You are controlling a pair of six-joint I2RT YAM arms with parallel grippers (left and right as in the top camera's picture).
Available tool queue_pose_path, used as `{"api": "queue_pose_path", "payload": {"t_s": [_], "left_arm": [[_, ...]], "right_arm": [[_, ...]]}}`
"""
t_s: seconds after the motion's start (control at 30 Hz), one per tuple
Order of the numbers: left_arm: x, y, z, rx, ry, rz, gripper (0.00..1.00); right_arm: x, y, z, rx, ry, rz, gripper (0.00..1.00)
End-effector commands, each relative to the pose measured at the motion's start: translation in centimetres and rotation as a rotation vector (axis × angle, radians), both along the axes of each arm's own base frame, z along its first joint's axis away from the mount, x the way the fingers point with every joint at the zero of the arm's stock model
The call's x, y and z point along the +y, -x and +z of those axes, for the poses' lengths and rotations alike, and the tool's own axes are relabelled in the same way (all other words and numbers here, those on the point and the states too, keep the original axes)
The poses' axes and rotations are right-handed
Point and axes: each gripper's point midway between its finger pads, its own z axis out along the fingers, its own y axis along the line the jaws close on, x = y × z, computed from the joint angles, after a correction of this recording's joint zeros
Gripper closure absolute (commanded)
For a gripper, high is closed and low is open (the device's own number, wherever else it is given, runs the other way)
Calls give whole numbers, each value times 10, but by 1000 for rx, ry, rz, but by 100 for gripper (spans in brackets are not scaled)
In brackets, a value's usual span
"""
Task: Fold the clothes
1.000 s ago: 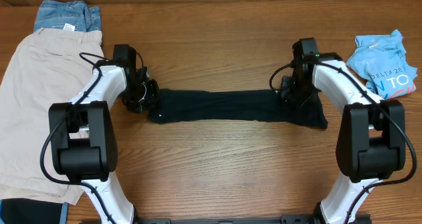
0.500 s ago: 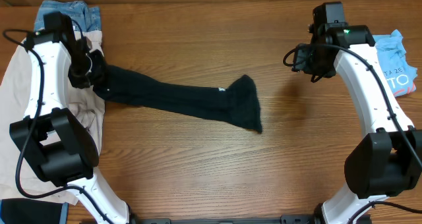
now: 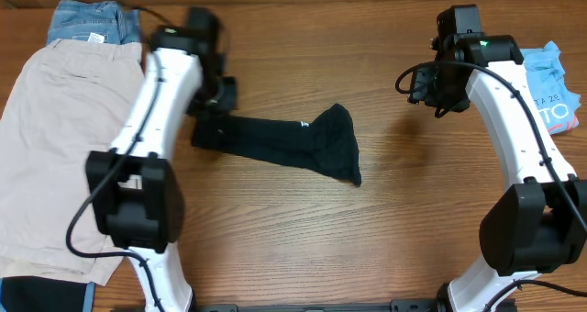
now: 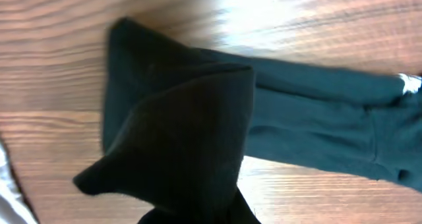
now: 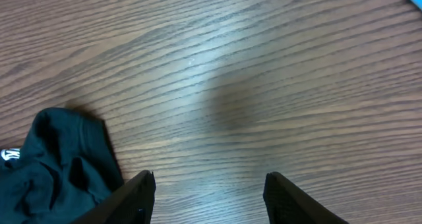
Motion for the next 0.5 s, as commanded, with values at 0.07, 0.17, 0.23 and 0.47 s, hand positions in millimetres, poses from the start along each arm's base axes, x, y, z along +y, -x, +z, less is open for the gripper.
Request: {"api": "queue_pose_path", "payload": {"t_s": [0.07, 0.17, 0.23, 0.47], "left_arm": [[-10, 8, -24, 9, -82, -31, 90], [-19, 8, -34, -3, -76, -36, 89], [-27, 9, -37, -2, -48, -30, 89], [-53, 14, -36, 14, 60, -99, 36]], "right_arm": [[-3, -1, 6, -10, 9, -6, 43], [-3, 2, 5, 3, 9, -6, 43], [-3, 4, 4, 11, 10, -7, 43], [-3, 20, 0, 76, 9, -5, 30]]}}
